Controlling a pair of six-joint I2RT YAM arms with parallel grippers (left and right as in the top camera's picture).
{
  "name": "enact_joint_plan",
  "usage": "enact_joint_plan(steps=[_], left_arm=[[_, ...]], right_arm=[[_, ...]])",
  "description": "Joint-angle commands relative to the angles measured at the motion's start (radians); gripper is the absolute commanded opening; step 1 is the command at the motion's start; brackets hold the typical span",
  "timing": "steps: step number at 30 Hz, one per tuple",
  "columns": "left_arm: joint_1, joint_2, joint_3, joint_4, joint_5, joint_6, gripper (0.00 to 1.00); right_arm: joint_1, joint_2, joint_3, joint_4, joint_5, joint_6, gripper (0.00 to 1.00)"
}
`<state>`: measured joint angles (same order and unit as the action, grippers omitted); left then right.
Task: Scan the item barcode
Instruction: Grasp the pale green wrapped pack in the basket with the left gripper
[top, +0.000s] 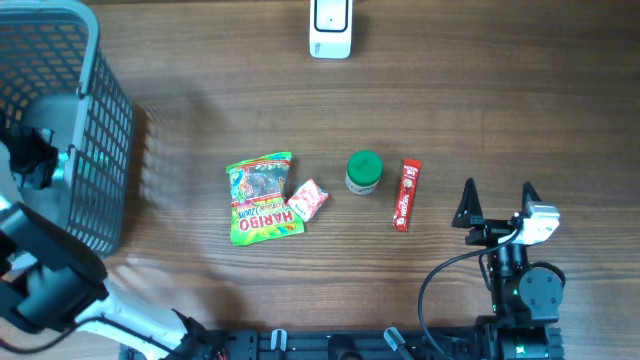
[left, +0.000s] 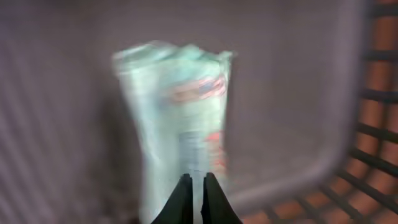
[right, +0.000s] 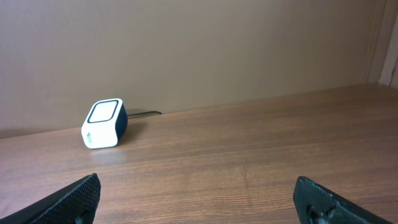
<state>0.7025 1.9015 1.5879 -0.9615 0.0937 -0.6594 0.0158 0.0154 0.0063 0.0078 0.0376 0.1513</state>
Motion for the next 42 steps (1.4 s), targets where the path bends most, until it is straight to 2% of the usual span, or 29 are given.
enact_joint_plan(steps=[1,7,8,9,10,11,26,37,42], left_arm=[[0.002,-0.094,-0.003,0.005,0.109,-0.007,0.04],[0.002,-0.204,-0.003,0.025,0.095,-0.010,0.04],[0.002,-0.210,-0.003,0.025,0.080,-0.010,0.15],[0.002,-0.212,-0.003,0.022,0.063,-0.010,0.42],[0.002,-0.211,-0.004,0.018,0.056,-0.010,0.95],[0.002,-0.204,-0.004,0.008,0.042,-0.010,1.00],[-0.051,0.063,-0.006,-0.090,-0.243,0.054,1.00],[-0.053,0.166,-0.006,-0.048,-0.321,0.082,1.00],[-0.064,0.237,-0.006,-0.012,-0.237,0.159,1.00]], right_arm=[[-0.004,-0.011,-0.001,0.003,0.006,-0.018,1.00],[-0.004,-0.011,-0.001,0.003,0.006,-0.018,1.00],[-0.004,-0.011,-0.001,0.003,0.006,-0.018,1.00],[-0.004,-0.011,-0.001,0.003,0.006,-0.018,1.00],[-0.004,-0.011,-0.001,0.003,0.006,-0.018,1.00],[-0.004,-0.011,-0.001,0.003,0.006,-0.018,1.00],[-0.004,-0.011,-0.001,0.003,0.006,-0.018,1.00],[-0.004,-0.011,-0.001,0.003,0.006,-0.018,1.00],[-0.004,-0.011,-0.001,0.003,0.006,-0.018,1.00]])
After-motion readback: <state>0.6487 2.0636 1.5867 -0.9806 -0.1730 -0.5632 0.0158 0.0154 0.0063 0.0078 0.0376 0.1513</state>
